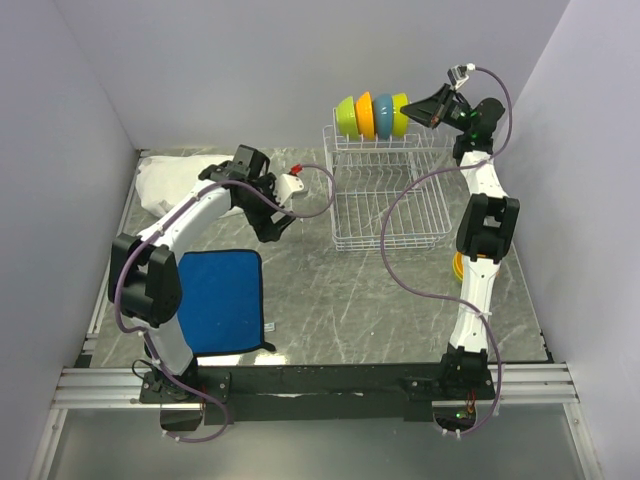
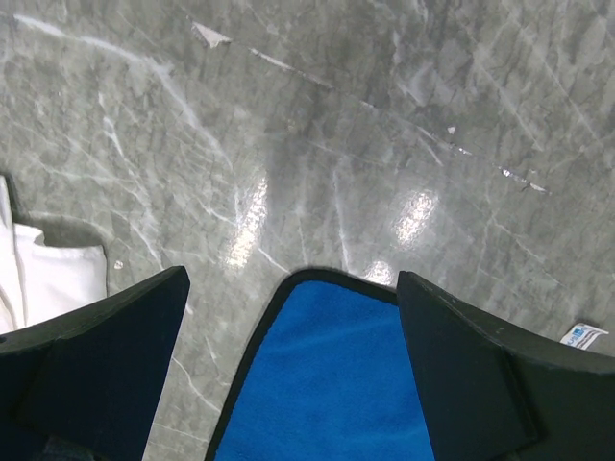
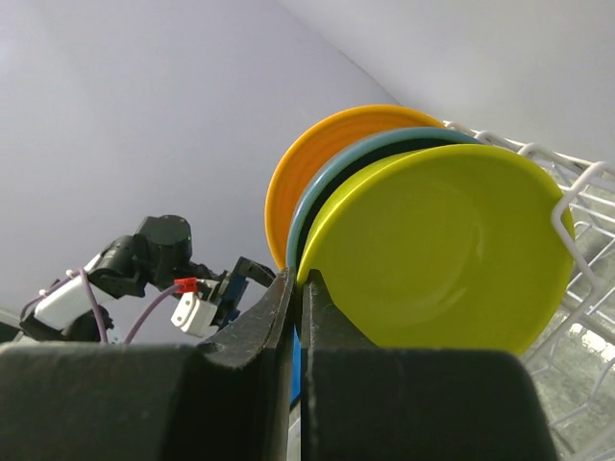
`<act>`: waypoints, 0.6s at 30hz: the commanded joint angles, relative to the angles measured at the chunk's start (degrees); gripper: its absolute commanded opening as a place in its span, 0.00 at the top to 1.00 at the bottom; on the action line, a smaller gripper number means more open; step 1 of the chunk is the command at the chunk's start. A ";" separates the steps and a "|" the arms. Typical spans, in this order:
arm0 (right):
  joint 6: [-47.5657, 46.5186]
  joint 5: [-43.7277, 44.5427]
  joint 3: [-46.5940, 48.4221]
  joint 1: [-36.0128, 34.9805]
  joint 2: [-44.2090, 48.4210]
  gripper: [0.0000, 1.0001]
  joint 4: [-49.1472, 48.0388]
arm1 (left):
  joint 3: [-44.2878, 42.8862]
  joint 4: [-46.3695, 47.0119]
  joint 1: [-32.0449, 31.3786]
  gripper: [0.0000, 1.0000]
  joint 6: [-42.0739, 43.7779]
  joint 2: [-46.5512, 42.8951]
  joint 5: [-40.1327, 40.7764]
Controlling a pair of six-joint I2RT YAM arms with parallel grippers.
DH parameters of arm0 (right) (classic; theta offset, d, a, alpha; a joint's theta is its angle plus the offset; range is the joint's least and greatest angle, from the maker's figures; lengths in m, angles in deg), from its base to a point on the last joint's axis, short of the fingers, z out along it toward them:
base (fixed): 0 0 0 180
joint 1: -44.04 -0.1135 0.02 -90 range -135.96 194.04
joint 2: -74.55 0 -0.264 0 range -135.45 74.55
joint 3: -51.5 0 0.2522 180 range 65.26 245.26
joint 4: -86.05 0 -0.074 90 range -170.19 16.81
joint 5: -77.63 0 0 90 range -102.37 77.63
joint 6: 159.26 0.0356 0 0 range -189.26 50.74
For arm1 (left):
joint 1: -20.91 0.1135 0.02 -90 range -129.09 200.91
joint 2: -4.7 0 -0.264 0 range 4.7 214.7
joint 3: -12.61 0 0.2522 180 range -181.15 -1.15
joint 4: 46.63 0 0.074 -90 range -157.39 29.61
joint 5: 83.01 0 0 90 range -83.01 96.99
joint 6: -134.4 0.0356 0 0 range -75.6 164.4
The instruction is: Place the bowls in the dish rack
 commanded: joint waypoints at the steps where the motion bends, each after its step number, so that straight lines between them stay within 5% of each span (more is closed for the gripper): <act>1: -0.55 -2.00 3.60 -0.60 -1.78 0.98 0.05 | -3.11 -0.22 -1.84 0.03 -0.86 0.46 0.92; 2: -0.38 -1.57 3.77 -0.60 -1.87 0.94 0.23 | -3.11 -0.04 -2.36 0.03 -1.04 0.55 1.01; 3: -0.38 -1.21 3.78 -0.60 -1.79 0.73 0.40 | -3.11 0.05 -2.63 0.03 -1.13 0.55 1.10; 5: 0.93 -0.33 2.64 -0.34 -1.08 0.60 -2.73 | -2.76 0.14 -3.07 0.03 -1.30 0.55 1.27; 18: -1.35 0.99 -2.89 4.31 5.68 0.40 -2.67 | -1.52 5.22 -2.02 0.03 -2.45 -0.60 0.40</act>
